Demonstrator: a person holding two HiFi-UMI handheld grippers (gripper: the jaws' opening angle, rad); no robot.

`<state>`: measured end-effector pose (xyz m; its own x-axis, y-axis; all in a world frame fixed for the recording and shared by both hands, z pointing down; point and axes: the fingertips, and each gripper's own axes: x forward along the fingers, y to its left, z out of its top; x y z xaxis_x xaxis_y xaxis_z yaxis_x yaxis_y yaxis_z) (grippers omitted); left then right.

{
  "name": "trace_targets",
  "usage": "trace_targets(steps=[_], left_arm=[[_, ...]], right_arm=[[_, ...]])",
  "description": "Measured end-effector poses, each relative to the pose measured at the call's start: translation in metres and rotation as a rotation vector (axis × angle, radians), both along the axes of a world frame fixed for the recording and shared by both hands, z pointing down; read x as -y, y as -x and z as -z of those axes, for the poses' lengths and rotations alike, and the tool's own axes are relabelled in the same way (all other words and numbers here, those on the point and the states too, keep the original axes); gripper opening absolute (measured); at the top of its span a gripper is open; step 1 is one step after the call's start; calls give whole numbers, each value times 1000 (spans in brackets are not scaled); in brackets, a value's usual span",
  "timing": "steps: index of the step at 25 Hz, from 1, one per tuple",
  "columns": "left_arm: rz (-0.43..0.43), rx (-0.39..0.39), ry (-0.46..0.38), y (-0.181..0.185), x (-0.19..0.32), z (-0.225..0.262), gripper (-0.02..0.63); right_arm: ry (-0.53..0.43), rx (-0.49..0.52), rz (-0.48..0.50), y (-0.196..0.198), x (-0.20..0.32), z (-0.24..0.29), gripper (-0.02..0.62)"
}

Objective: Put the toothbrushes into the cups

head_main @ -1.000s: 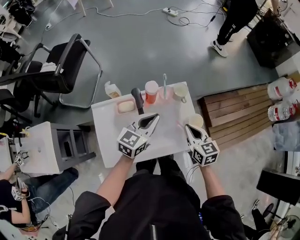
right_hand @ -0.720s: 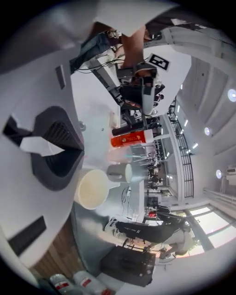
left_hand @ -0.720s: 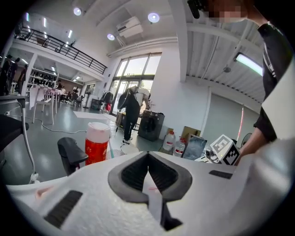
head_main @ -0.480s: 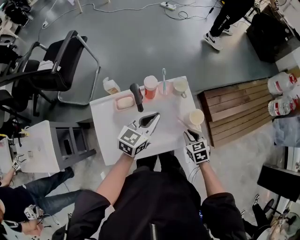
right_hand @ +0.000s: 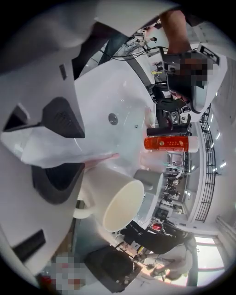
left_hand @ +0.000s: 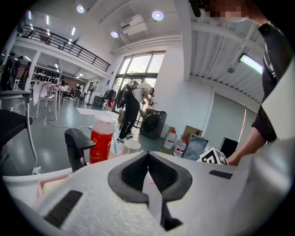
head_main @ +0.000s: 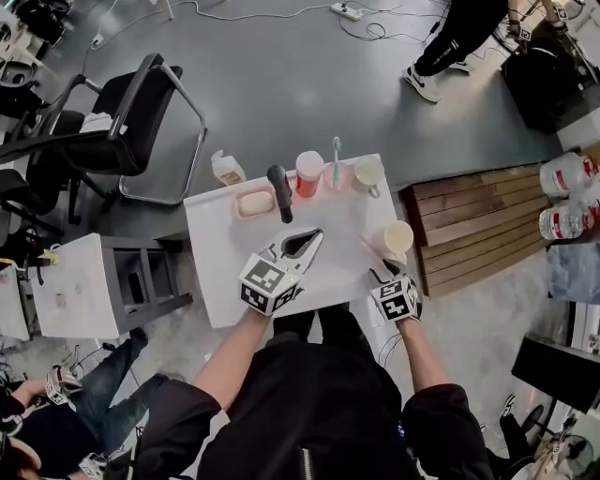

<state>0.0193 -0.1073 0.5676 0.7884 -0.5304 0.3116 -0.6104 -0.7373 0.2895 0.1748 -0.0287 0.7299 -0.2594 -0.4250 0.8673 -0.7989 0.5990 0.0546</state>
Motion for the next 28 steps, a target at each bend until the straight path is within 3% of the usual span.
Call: trace_targets(steps=[12, 24, 28], left_arm=[[4, 2, 12, 1, 2, -3, 2], [3, -5, 25, 1, -1, -6, 2], [4, -6, 26, 3, -2, -6, 2]], right_arm=[[45, -36, 9, -3, -5, -18, 166], [108, -94, 65, 6, -25, -25, 58], [113, -90, 60, 6, -27, -25, 54]])
